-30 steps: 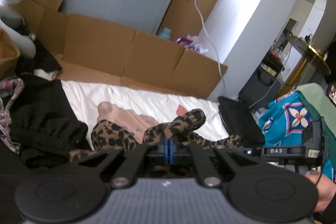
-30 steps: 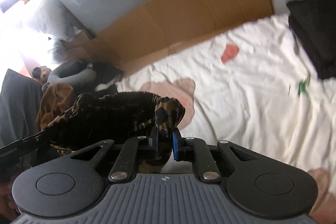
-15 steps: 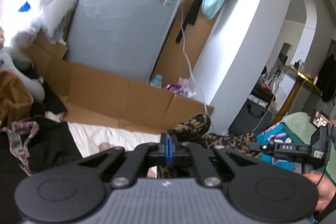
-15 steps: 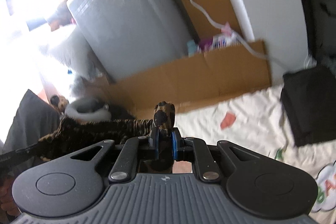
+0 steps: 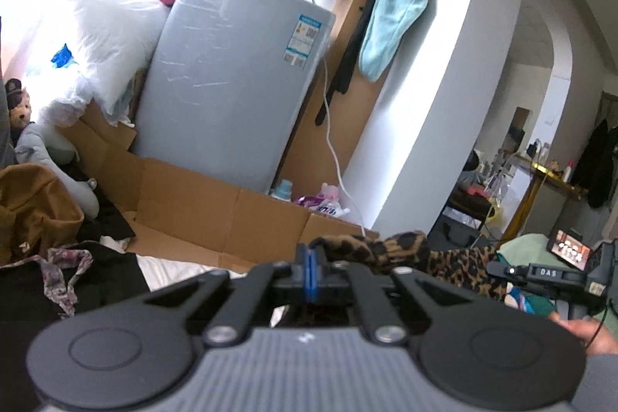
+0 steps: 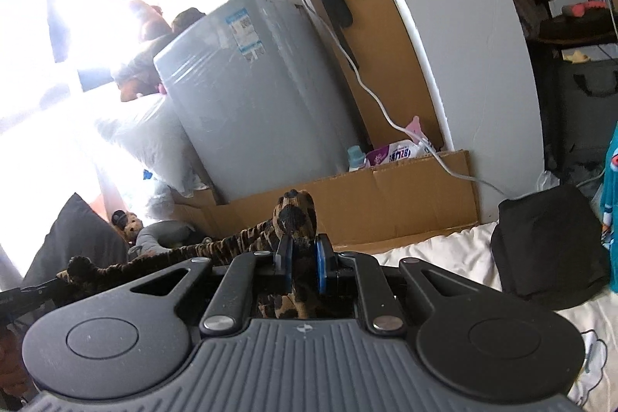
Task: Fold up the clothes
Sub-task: 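Raise the garment with both tools and stretch it apart to shake it out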
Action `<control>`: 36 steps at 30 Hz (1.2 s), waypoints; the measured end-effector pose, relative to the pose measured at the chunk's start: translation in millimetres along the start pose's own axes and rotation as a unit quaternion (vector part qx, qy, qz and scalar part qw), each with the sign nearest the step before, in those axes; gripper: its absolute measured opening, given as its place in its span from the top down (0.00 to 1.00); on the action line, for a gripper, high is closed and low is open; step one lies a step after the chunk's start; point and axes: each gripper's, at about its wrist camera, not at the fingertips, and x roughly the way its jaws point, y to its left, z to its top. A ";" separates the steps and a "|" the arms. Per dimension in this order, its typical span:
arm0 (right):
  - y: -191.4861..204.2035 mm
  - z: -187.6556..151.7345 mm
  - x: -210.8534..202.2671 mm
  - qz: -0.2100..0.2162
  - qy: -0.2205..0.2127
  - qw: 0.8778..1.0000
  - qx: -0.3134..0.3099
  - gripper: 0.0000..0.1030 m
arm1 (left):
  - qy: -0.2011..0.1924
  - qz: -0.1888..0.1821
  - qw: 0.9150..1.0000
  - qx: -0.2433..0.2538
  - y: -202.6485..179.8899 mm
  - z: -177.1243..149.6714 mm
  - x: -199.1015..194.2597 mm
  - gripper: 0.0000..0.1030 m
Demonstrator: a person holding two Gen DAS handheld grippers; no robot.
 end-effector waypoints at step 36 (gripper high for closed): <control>-16.7 -41.1 16.7 0.012 0.053 0.997 0.048 0.89 | 0.081 0.004 0.997 -0.006 56.5 -35.5 49.5 0.99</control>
